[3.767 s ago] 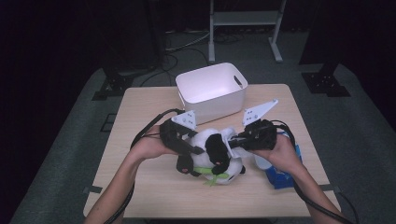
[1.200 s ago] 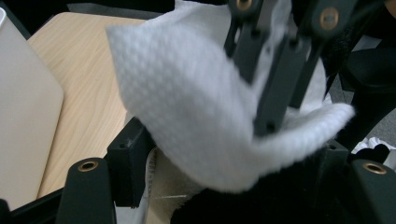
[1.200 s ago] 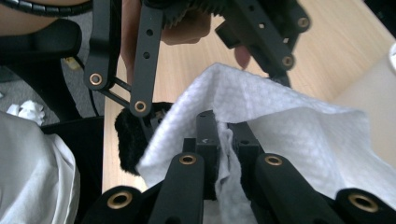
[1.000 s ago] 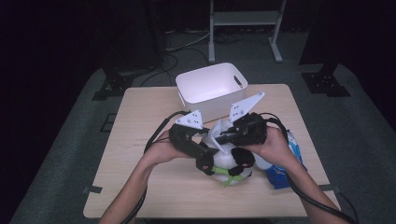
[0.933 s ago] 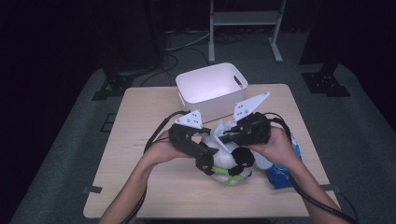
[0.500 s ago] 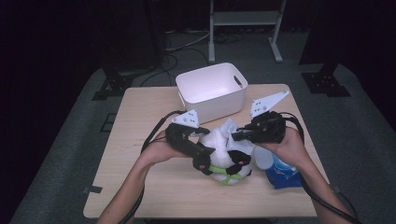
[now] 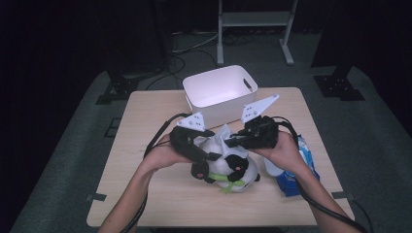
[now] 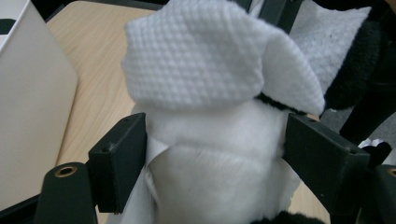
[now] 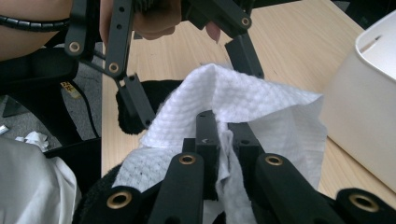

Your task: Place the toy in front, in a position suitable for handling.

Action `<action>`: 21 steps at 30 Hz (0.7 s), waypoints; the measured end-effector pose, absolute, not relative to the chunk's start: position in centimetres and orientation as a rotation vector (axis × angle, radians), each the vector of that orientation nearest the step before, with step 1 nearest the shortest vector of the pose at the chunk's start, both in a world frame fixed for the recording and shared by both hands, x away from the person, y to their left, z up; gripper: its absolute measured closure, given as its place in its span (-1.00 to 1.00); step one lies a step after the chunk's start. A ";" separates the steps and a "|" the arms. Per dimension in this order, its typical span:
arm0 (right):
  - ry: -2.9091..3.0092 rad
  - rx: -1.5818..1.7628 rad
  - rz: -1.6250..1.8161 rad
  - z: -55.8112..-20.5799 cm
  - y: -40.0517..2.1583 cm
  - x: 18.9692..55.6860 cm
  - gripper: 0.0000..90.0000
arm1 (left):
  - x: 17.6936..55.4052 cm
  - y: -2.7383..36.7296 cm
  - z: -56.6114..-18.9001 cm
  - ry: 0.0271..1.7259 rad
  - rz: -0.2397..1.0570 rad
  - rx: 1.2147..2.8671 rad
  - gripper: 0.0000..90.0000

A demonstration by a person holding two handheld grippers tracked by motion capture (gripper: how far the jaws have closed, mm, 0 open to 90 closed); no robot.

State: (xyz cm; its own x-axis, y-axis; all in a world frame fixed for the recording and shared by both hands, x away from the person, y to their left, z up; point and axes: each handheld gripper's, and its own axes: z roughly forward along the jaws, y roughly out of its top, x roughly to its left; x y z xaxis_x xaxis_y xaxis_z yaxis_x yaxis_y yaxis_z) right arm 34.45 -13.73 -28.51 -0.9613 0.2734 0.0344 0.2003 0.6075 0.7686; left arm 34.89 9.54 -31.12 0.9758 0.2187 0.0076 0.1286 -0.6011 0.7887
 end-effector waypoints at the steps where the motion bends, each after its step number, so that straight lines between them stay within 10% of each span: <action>1: 2.741 0.401 1.292 -28.5 -13.4 34.5 0.87 | 34.9 9.7 -31.1 0.245 0.129 2.224 -0.55; 21: 2.716 0.471 1.390 -29.0 -13.3 35.0 0.87 | 35.1 11.9 -33.3 0.253 0.125 2.261 -0.52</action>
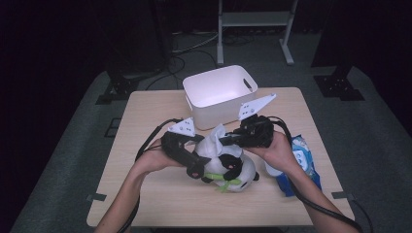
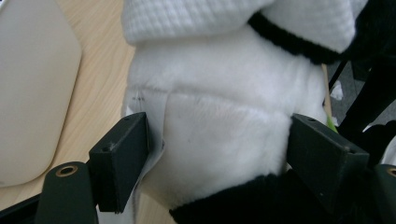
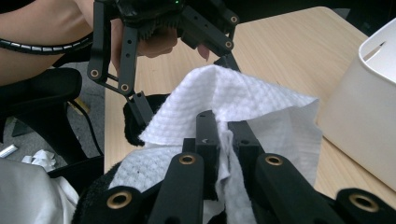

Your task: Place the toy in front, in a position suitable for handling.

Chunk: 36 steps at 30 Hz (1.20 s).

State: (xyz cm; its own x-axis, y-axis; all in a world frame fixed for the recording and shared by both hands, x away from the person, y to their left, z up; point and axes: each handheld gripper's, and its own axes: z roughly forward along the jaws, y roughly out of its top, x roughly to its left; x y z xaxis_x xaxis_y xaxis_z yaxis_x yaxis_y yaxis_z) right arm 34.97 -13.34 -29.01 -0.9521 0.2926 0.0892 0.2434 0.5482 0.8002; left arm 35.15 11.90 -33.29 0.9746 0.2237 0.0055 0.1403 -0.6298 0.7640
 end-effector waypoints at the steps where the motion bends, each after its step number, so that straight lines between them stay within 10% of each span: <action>1: 2.712 0.469 1.391 -29.0 -13.4 34.9 0.87 | 35.1 11.9 -33.3 0.256 0.126 2.259 -0.52; 36: 2.753 0.455 1.334 -29.6 -12.3 35.1 0.87 | 34.3 12.8 -32.9 0.246 0.170 2.319 -0.65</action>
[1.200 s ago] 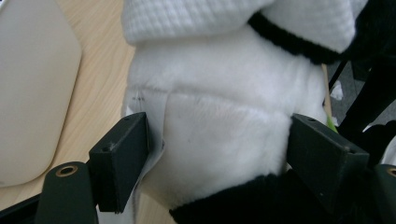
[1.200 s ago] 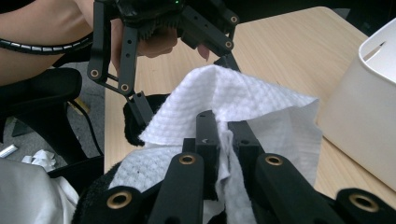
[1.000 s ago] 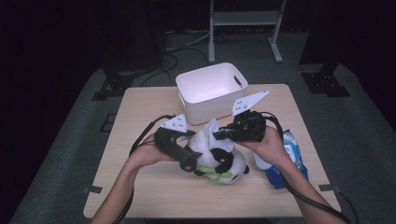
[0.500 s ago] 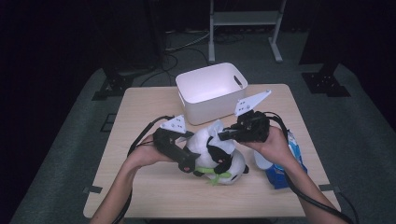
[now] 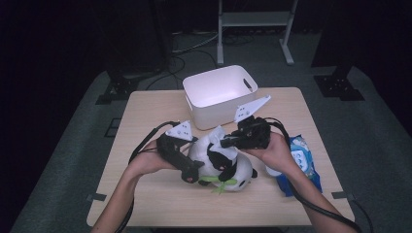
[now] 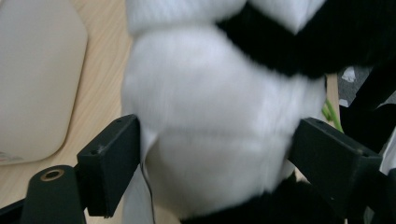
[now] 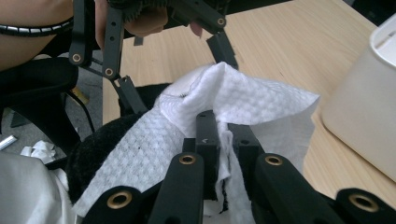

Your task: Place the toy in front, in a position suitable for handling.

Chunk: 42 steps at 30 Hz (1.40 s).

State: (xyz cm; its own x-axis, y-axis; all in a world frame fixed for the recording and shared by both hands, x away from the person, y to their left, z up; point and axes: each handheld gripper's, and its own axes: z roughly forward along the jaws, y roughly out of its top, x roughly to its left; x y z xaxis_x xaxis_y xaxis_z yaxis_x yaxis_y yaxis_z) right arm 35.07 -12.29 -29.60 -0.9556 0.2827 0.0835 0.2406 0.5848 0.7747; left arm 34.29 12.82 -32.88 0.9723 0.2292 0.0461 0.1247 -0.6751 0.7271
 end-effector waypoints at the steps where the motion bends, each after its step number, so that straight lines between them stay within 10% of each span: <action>1: 2.758 0.445 1.335 -29.7 -11.9 35.1 0.87 | 34.2 12.8 -32.8 0.247 0.173 2.320 -0.67; 42: 2.899 0.518 1.098 -34.4 -12.8 35.2 0.82 | 34.5 15.0 -39.4 0.278 0.082 2.348 -0.72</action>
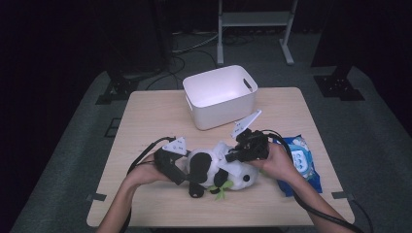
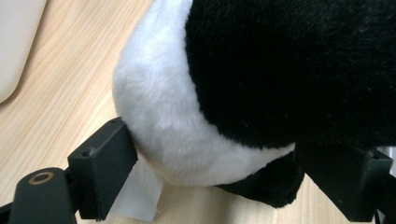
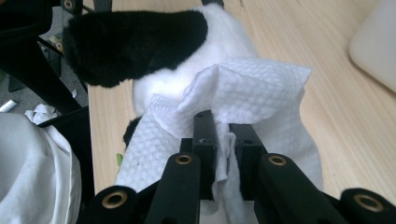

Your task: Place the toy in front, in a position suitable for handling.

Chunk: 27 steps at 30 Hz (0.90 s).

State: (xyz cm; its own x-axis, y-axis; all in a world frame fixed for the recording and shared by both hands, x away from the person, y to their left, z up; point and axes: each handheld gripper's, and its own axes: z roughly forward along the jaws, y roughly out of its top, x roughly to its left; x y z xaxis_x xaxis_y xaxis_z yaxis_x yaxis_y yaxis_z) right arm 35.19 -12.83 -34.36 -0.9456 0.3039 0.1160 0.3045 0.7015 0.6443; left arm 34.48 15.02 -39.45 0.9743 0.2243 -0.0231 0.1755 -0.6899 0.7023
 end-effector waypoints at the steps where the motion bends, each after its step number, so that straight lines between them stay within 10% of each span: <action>1: -2.892 -0.522 -1.096 -34.5 -12.8 35.1 0.82 | 34.4 15.1 -39.4 0.278 0.080 2.351 -0.72; 27: -2.875 -0.500 -1.110 -36.1 -11.7 35.2 0.84 | 34.6 17.3 -36.6 0.300 -0.006 2.350 -0.70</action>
State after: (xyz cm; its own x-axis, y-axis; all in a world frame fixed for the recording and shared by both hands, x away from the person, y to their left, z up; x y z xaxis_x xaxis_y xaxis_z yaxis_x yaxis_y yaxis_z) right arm 35.16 -11.74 -36.11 -0.9486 0.2877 0.1320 0.3017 0.6960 0.6515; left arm 34.56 17.34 -36.60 0.9724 0.2138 -0.0930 0.2176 -0.6888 0.6915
